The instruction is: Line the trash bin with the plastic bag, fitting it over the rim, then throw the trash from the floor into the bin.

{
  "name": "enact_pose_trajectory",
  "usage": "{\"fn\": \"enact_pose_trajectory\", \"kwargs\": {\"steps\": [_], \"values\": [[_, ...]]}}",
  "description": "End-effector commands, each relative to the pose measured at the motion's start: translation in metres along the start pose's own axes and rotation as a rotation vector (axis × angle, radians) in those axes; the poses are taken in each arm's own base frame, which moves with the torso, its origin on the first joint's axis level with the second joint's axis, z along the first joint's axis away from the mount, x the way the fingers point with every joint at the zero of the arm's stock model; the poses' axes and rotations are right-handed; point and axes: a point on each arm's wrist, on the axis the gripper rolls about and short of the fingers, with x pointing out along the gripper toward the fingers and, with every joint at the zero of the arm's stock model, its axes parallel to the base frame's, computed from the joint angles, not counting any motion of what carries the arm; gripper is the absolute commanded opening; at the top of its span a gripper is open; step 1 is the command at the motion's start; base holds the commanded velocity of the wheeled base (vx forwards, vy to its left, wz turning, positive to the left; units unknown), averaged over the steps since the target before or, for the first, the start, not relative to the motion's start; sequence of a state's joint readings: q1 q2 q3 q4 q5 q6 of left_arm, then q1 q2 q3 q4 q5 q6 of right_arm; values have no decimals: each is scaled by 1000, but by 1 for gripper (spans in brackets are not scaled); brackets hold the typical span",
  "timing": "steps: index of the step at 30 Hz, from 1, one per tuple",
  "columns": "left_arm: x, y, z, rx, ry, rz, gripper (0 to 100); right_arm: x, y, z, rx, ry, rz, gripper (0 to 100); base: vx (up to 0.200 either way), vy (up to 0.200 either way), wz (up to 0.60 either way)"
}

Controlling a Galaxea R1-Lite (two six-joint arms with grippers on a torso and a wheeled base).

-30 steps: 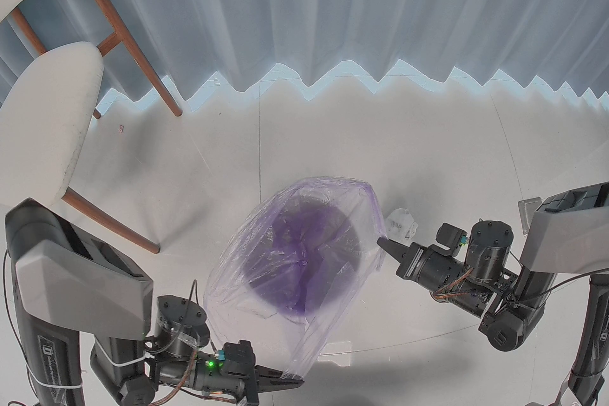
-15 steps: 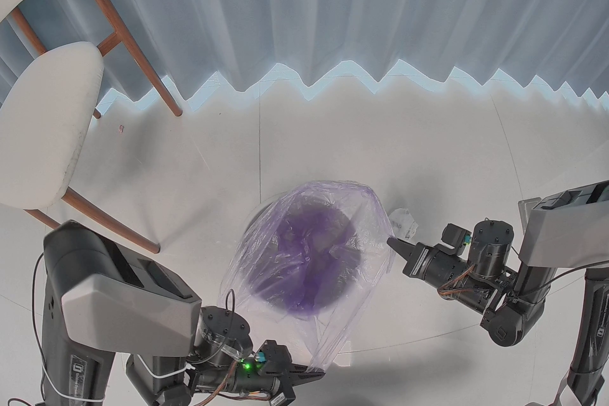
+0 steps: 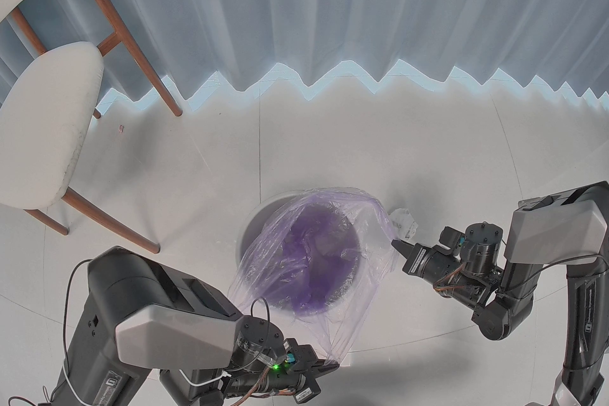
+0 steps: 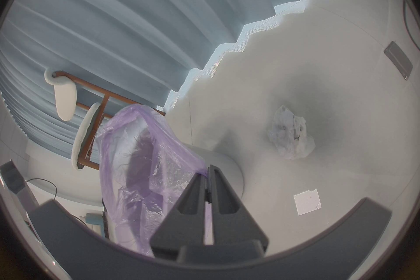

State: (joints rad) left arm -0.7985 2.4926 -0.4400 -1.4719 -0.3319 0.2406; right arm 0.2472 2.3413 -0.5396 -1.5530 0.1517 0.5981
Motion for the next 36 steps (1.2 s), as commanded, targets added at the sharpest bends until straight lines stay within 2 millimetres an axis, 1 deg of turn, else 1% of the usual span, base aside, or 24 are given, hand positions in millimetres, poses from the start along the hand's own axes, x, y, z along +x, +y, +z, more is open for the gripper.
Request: {"fn": "enact_pose_trajectory", "kwargs": {"steps": [1, 8, 9, 13, 14, 15, 17, 18, 19, 20, 21, 22, 23, 26, 27, 28, 30, 31, 33, 34, 35, 36], "values": [[7, 2, -7, -5, 16, 19, 0, 8, -8, -9, -9, 11, -15, 0, 0, 0, 0], [6, -1, -9, -17, 25, 17, 0, 10, -11, -12, -17, 9, -35, 0, 0, 0, 0], [6, -2, -9, -24, 25, 17, 100, 11, -10, -10, -18, 3, -31, 100, 0, 0, 0], [1, -4, -7, -53, 16, 14, 100, 9, -9, -6, -5, -10, -25, 100, 0, 0, 0], [-12, -12, -5, -80, 31, -8, 100, 5, -7, -1, 5, -20, -20, 100, 0, 0, 0], [-19, -15, -2, -85, 31, -13, 100, 4, -6, 0, 6, -19, -16, 100, 0, 0, 0], [-45, -26, 8, -126, 32, -37, 100, 4, -6, -1, 5, -16, -17, 100, 0, 0, 0], [-53, -32, 14, -146, 19, -58, 100, 4, -7, -1, 6, -15, -19, 100, 0, 0, 0], [-53, -32, 14, -146, 19, -58, 100, 4, -7, -1, 6, -15, -19, 100, 0, 0, 0], [-67, -39, 28, -187, -23, -78, 100, 4, -7, -2, 6, -13, -18, 100, 0, 0, 0], [-74, -41, 34, -208, -46, -82, 100, 4, -7, -2, 6, -14, -20, 100, 0, 0, 0], [-76, -41, 35, -210, -52, -83, 100, 4, -7, -2, 6, -14, -20, 100, 0, 0, 0], [-88, -44, 49, -256, -106, -90, 100, 4, -6, -2, 6, -13, -19, 100, 0, 0, 0], [-103, -46, 72, -332, -215, -90, 100, 4, -6, -1, 5, -18, -17, 100, 0, 0, 0], [-107, -46, 77, -347, -237, -90, 100, 4, -6, -1, 6, -19, -16, 100, 0, 0, 0], [-116, -45, 86, -382, -287, -80, 100, 5, -6, 1, 6, -24, -15, 100, 0, 0, 0], [-126, -44, 93, -435, -331, -61, 100, 6, -5, 2, 6, -32, -13, 100, 0, 0, 0], [-128, -41, 93, -451, -342, -27, 100, 6, -5, 2, 6, -33, -14, 100, 0, 0, 0], [-129, -39, 93, -455, -344, -12, 100, 6, -5, 2, 6, -32, -13, 100, 0, 0, 0], [-133, -20, 91, -452, -374, 147, 100, 6, -3, 2, 3, -33, -9, 100, 0, 0, 0], [-135, -16, 90, -445, -374, 176, 100, 6, -3, 2, 3, -32, -8, 100, 0, 0, 0], [-140, -6, 83, -426, -359, 231, 100, 5, -2, 0, 3, -25, -9, 100, 0, 0, 0]]}}
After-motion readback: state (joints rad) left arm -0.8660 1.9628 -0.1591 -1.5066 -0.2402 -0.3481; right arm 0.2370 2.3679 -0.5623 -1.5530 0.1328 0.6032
